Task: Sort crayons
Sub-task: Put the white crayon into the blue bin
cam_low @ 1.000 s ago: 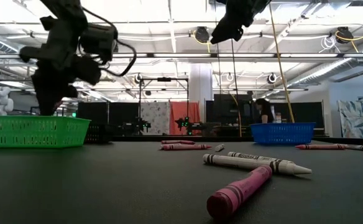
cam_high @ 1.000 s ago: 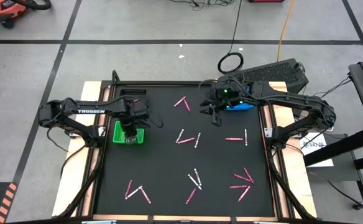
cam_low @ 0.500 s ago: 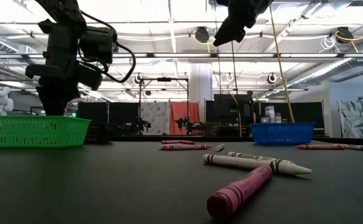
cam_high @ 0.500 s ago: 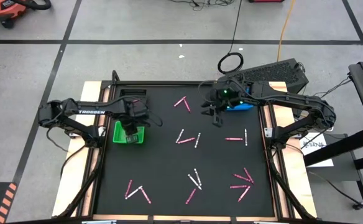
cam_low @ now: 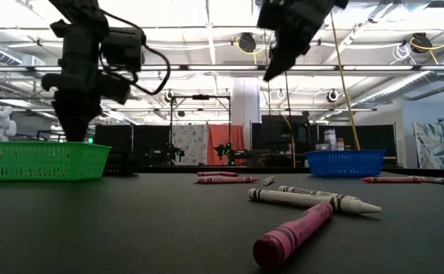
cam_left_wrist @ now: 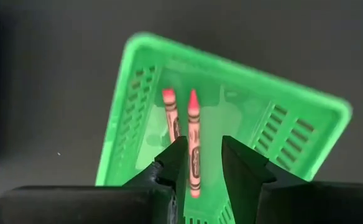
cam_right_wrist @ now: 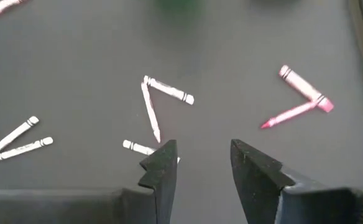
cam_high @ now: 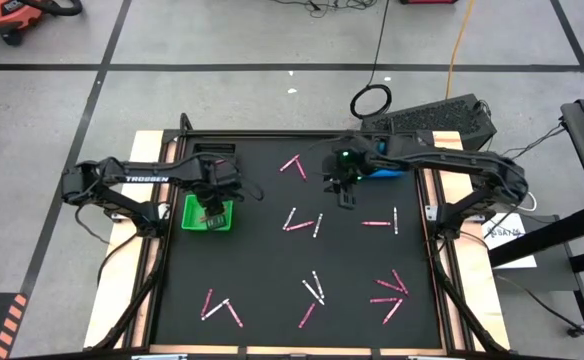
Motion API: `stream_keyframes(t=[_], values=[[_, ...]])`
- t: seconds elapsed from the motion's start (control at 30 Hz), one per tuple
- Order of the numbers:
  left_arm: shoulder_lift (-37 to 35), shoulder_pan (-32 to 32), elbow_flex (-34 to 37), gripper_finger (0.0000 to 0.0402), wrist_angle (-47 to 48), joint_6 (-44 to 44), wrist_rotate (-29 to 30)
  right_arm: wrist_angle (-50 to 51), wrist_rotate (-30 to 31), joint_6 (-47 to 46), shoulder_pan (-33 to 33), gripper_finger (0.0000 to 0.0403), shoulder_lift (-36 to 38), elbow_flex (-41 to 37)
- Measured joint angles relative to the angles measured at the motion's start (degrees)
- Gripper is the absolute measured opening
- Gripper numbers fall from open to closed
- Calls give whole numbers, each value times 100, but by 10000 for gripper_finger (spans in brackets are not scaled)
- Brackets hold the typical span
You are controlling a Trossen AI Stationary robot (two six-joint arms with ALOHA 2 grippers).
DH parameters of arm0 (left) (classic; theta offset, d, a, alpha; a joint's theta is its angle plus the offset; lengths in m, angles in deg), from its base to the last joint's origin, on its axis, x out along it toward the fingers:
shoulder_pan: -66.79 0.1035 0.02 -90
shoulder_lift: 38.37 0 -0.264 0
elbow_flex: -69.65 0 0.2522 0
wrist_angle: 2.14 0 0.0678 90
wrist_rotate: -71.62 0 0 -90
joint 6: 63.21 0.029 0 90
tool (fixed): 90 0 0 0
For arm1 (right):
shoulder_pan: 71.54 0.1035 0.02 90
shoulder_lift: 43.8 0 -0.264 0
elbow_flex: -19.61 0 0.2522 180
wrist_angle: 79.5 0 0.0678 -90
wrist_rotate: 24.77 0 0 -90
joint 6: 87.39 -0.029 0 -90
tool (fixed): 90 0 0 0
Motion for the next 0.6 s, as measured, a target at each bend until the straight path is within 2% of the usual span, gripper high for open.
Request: stream_keyframes(t=[0.13, 0.33, 0.43, 0.6], values=[[0, -6, -294, 91, 38, -118, -2, 254, 2, -334, 2, 137, -380, -2], [0, -7, -456, 91, 45, -141, -2, 1572, 444, -1752, 37, 137, -671, -6], [0, -7, -456, 91, 43, -125, -2, 1869, 641, -2036, 104, 137, -606, -253], [0, -7, -456, 91, 41, 29, -1, 1688, 626, -2730, 97, 137, -179, -1022]])
